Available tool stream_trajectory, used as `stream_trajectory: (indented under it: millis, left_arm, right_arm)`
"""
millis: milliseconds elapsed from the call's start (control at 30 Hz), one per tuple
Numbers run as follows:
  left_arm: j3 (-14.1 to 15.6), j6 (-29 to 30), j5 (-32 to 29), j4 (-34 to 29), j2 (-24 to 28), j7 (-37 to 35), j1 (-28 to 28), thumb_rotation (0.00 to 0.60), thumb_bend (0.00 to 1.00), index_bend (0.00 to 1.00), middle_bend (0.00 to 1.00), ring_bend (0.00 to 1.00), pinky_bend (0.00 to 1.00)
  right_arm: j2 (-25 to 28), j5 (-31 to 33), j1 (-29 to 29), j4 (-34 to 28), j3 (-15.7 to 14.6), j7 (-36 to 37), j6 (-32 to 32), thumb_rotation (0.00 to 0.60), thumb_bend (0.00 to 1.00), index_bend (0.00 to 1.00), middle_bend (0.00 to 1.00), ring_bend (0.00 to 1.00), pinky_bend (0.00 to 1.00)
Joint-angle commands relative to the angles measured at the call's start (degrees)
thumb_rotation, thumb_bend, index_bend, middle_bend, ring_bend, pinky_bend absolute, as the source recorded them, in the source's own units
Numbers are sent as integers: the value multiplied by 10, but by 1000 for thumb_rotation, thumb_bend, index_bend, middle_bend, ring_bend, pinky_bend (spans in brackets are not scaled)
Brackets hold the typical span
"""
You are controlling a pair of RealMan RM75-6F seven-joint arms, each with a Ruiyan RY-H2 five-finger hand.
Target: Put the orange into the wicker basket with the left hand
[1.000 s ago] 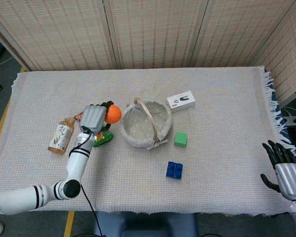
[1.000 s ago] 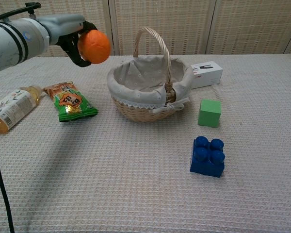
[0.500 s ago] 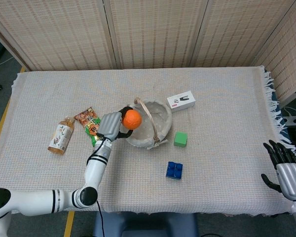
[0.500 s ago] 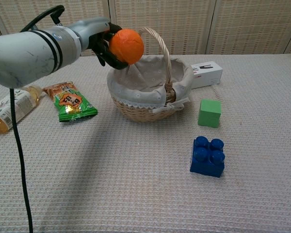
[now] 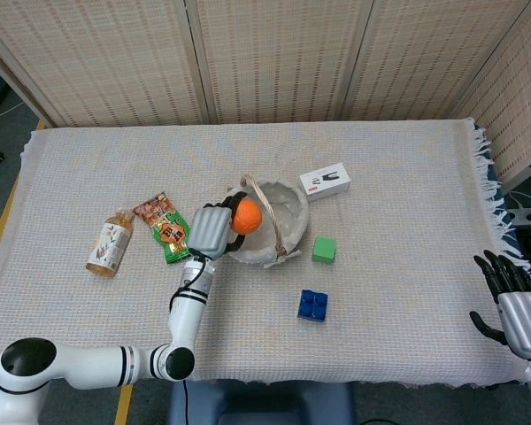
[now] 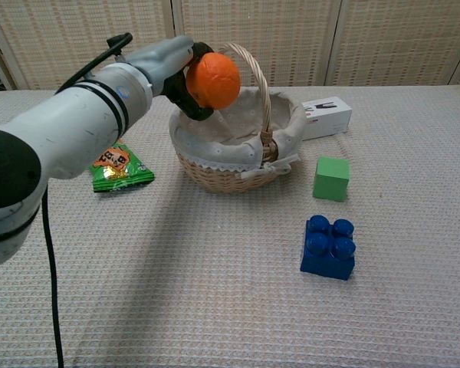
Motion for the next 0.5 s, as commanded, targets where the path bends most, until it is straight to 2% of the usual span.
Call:
stream_trajectory:
  millis: [33, 133, 500]
  left_arm:
    - [-4, -4, -7, -13, 4, 8, 2, 600, 346, 34, 213, 395, 374]
    - [-8, -7, -12, -24, 7, 9, 5, 600, 327, 0, 202, 389, 368]
    - [-2, -3, -15, -33, 14, 31, 9, 600, 294, 0, 189, 387, 360]
  right_arm:
    - [0, 0, -1, 0, 1, 1, 2, 600, 170, 0, 0, 0, 133]
    - [0, -1, -1, 1, 1, 2, 3, 600, 170, 0, 0, 0, 132]
    - [-1, 2, -1, 0, 1, 0, 2, 600, 171, 0, 0, 0, 132]
